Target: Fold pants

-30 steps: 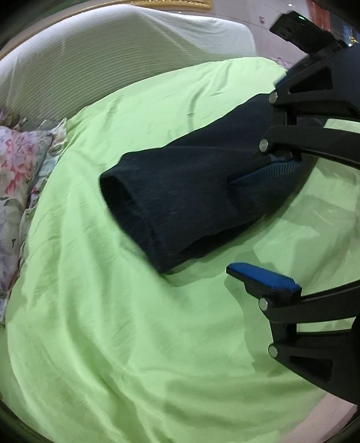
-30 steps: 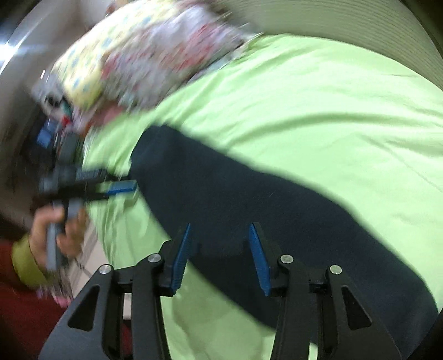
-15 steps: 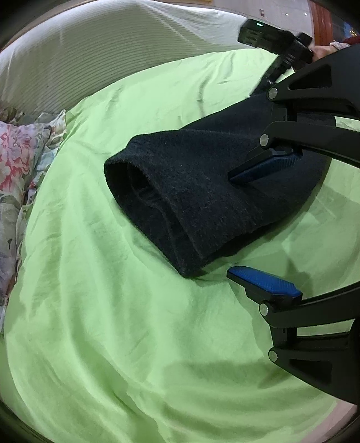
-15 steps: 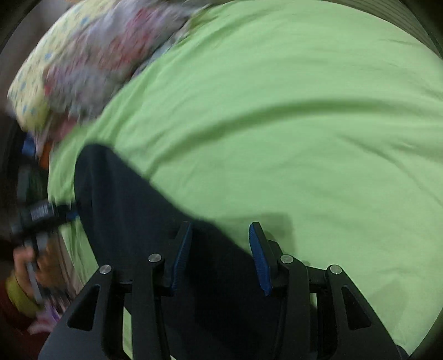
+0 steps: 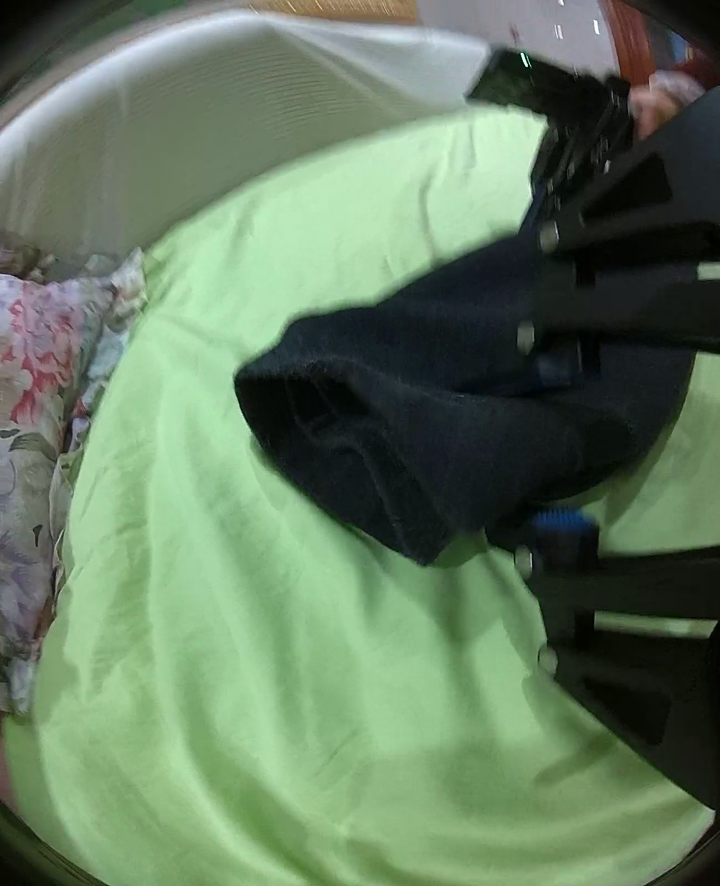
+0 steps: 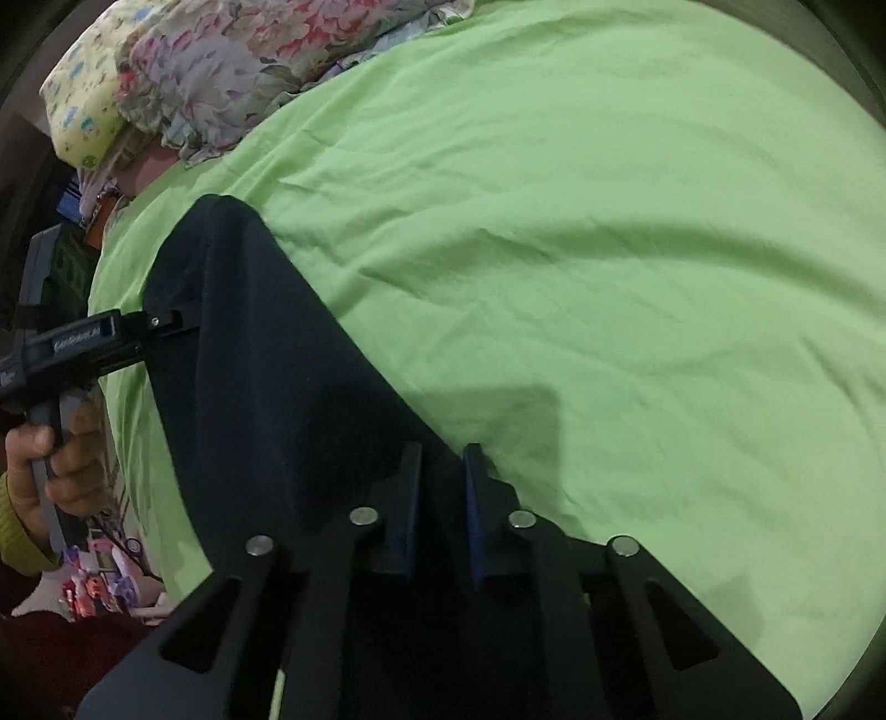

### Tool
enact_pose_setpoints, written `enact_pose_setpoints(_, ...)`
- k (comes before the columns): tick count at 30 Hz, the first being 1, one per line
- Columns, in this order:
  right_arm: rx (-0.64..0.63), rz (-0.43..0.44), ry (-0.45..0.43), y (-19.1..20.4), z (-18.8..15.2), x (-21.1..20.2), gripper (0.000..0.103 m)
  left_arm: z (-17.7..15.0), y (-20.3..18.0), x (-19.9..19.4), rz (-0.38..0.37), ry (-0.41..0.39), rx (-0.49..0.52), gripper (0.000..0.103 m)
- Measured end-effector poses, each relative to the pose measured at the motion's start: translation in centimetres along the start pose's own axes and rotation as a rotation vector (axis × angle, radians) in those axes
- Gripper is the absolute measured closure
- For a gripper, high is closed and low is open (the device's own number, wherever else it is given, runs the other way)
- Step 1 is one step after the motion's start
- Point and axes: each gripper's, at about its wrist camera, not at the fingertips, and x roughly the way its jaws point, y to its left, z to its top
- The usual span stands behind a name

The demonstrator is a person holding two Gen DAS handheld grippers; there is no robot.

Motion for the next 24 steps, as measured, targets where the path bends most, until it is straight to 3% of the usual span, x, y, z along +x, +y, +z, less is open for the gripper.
enact_pose_setpoints(3,0.02,-0.058,-0.107,0.1,0.0,-3.0,0.092,0.0,-1.3,-2.5,-0.041,-0.056,0.048,0.084)
enact_pose_setpoints(8,0.052,-0.168,-0.214,0.5,0.5,-4.8,0.092,0.0,-2.3,-5.4,-0.125,-0.093,0.089,0.084)
enact_pose_setpoints(13,0.101,-0.229,-0.194,0.3,0.8,-2.2,0.092,0.4,-2.6,-4.2,-0.049,-0.073,0.196,0.083)
enact_pose_setpoints(16,0.187,-0.212,-0.188,-0.8,0.6,-1.6,0.089,1.3,-2.7,-2.2,0.032,-0.033,0.261,0.079)
enact_pose_setpoints(19,0.257,-0.222,-0.227,-1.3,-0.3,-2.6,0.087,1.8,-2.5,-1.8,0.076,0.005,0.286,0.071)
enact_pose_setpoints(24,0.385,-0.204,-0.303,-2.6,-4.1,-6.1,0.084,2.1,-3.3,-3.5,0.113,-0.032,0.369,0.049)
